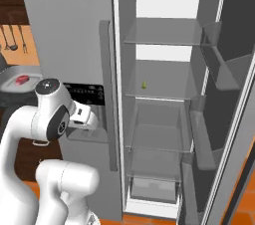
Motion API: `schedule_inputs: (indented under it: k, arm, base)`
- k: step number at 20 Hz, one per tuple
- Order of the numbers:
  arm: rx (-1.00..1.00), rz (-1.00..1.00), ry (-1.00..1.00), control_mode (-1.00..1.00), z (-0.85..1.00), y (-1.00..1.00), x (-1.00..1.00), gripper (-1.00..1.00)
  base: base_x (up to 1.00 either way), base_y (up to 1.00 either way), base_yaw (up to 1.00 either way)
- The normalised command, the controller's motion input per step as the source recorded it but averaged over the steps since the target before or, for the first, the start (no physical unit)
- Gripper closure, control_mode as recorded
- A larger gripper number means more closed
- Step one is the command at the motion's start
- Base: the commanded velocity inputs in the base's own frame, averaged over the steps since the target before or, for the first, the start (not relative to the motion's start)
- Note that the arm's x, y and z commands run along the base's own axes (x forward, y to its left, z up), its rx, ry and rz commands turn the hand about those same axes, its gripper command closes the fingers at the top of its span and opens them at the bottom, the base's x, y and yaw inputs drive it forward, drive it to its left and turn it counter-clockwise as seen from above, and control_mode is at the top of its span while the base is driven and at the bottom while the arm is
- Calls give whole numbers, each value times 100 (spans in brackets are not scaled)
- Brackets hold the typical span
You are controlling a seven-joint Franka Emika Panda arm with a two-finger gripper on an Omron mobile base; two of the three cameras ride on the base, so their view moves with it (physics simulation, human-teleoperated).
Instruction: Place one lemon wedge and one steak in each tupperware on the nearby counter, to pack two identical lunches.
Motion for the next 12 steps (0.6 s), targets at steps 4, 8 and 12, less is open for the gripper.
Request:
schedule_inputs:
  k: [4, 8, 12]
  arm:
    - [0, 0, 0, 100, 0, 0, 0, -100]
    - [0, 0, 0, 100, 0, 0, 0, -100]
    - [0, 0, 0, 100, 0, 0, 0, -100]
  base:
    - [3, -42, 5]
    - [27, -43, 1]
    - [29, -68, 1]
